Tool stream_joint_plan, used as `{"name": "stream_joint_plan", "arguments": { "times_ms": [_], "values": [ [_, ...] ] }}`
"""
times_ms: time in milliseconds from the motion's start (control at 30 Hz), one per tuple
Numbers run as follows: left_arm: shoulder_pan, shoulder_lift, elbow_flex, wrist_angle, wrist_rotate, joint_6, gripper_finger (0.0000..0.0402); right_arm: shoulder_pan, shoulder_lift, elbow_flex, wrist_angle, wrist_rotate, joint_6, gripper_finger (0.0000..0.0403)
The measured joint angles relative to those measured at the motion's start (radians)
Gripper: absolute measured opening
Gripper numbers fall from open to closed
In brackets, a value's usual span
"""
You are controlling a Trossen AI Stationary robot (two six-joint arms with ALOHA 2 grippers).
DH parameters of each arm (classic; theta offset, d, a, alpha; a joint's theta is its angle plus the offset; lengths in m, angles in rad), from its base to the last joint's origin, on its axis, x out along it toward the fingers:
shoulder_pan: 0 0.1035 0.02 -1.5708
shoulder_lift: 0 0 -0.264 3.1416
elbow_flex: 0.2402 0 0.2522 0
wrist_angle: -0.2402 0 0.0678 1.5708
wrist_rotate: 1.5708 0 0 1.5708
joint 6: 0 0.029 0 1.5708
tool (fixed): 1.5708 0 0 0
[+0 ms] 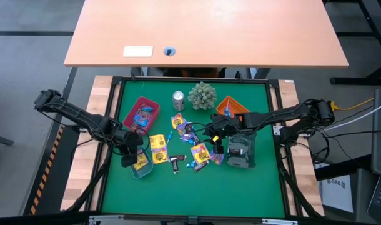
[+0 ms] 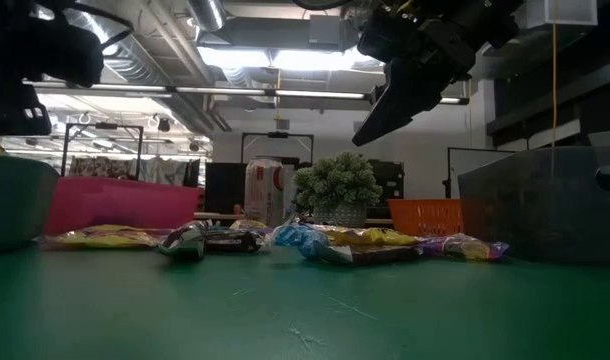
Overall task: Sort candy
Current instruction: Put the yellow candy into the blue transparent bin, then put the blue candy into the orange bin
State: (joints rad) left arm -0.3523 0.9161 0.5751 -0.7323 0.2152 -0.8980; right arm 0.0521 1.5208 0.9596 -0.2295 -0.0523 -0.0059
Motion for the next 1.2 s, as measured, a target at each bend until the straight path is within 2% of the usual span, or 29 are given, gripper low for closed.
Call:
{"name": "stream_joint_plan", "arguments": {
  "times_ms": [500, 900, 1033, 1200],
  "values": [
    [0.0, 0.0, 0.0, -0.023, -0.061, -0.02, 0.0004, 0.0, 0.0, 0.0, 0.0, 0.0, 0.0, 0.0149],
    [0.0, 0.0, 0.0, -0.01, -0.077, -0.017, 0.0123, 0.0, 0.0, 0.0, 0.003, 0.0, 0.0, 0.0149],
    [0.0, 0.0, 0.0, 0.01, -0.077, -0.017, 0.0143, 0.0, 0.0, 0.0, 0.04, 0.0, 0.001, 0.0149],
    [0.0, 0.0, 0.0, 0.062, -0.097, -0.016, 0.015, 0.0, 0.0, 0.0, 0.165, 0.0, 0.001, 0.0149]
  ]
}}
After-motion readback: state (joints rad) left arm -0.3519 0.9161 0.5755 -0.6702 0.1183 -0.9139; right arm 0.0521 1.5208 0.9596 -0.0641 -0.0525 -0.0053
